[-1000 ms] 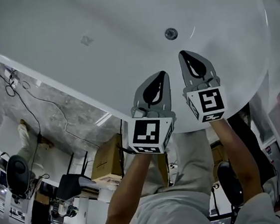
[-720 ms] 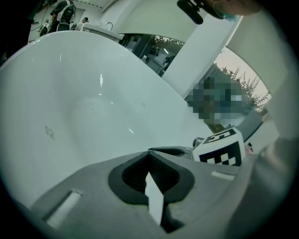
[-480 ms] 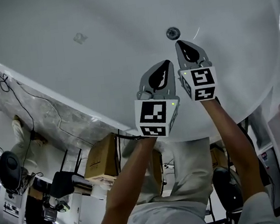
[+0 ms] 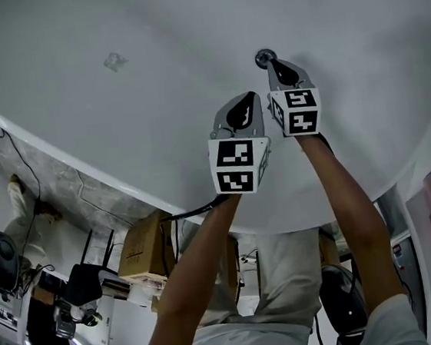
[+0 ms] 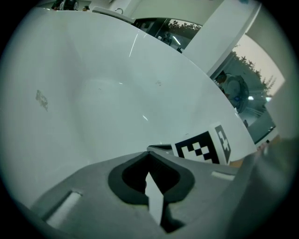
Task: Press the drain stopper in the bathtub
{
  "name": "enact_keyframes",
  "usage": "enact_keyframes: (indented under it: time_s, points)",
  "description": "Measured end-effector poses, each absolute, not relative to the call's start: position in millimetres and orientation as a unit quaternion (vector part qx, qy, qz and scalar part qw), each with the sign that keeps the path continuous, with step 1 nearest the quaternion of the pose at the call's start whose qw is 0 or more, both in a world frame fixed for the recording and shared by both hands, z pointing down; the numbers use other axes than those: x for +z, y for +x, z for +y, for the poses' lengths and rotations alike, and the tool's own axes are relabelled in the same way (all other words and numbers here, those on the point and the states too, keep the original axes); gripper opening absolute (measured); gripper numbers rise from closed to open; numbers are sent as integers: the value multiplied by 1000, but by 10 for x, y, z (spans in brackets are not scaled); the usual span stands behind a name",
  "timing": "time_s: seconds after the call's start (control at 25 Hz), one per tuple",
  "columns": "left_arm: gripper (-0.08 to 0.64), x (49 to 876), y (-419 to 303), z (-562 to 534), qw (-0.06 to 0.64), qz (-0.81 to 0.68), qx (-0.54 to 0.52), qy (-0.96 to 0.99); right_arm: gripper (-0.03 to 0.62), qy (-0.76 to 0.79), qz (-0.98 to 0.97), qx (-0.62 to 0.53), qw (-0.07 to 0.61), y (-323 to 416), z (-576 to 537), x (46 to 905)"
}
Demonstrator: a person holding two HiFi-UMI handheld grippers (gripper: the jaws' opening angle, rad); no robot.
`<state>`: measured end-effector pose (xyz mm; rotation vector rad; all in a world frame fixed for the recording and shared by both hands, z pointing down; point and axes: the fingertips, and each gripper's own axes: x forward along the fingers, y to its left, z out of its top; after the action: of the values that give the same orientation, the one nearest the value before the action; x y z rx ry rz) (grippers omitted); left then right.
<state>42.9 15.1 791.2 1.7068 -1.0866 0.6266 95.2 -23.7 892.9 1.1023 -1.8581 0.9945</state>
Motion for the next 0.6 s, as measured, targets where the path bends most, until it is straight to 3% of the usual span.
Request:
enact_keyframes:
  time_s: [0.44, 0.6]
  points:
    - [0, 8497, 448, 211, 522, -437, 277, 678, 3, 409, -692, 420, 422, 1114, -134, 9675]
    - [0, 8607, 436, 183, 521, -439, 282, 675, 59, 398, -689, 419, 438, 1105, -108, 9845]
